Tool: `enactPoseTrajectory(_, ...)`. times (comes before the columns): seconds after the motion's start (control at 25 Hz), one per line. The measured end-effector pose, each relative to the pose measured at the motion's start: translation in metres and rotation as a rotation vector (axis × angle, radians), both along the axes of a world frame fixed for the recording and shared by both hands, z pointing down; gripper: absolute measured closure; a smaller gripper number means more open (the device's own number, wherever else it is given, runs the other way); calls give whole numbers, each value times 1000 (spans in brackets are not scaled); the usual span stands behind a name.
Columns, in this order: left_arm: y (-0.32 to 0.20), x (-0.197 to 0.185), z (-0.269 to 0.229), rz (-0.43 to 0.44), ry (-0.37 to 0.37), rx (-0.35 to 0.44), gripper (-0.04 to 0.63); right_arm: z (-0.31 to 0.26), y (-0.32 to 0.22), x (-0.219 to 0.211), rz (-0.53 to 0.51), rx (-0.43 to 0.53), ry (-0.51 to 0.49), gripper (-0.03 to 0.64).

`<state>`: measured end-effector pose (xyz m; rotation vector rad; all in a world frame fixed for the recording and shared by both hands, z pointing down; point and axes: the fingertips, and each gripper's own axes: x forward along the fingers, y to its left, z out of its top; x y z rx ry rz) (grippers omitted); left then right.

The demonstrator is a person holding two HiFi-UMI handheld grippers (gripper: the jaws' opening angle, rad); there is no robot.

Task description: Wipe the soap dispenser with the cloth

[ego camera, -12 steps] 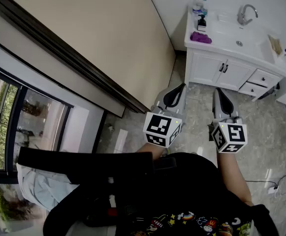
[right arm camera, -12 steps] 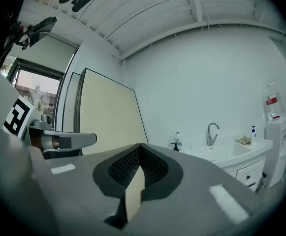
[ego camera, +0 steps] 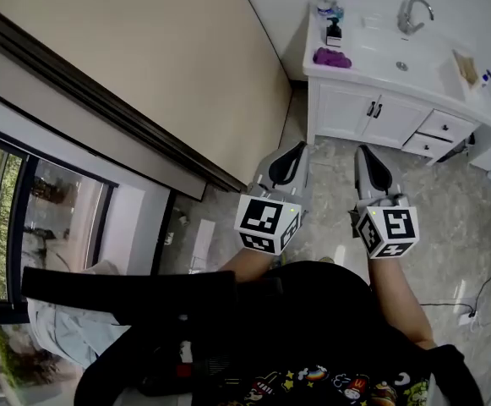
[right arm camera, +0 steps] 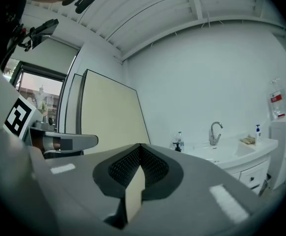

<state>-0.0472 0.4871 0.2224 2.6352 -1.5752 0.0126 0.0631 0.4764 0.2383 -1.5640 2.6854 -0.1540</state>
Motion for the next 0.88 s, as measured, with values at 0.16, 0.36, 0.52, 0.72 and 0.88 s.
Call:
enactPoseTrajectory(0.16,-9,16,7,-21,3,-16,595,4,-7,15,-30,-10,13,597)
enactPoseTrajectory(0.36,-26,50,19,-28,8,-18,595,20,-23,40,-88,-16,56,595)
enactPoseTrajectory(0.52,-61,61,33,-24,-11,-39,595,40,-63,54,-85,-42,60,594)
enactPoseTrajectory(0.72,-142,43,46,-33,-7,-43,595,59,-144,45,-92,-56,67,594)
enactPoseTrajectory(0.88,-248,29,71,17,20,-76,595,82,-239,25,-82,-81,114,594)
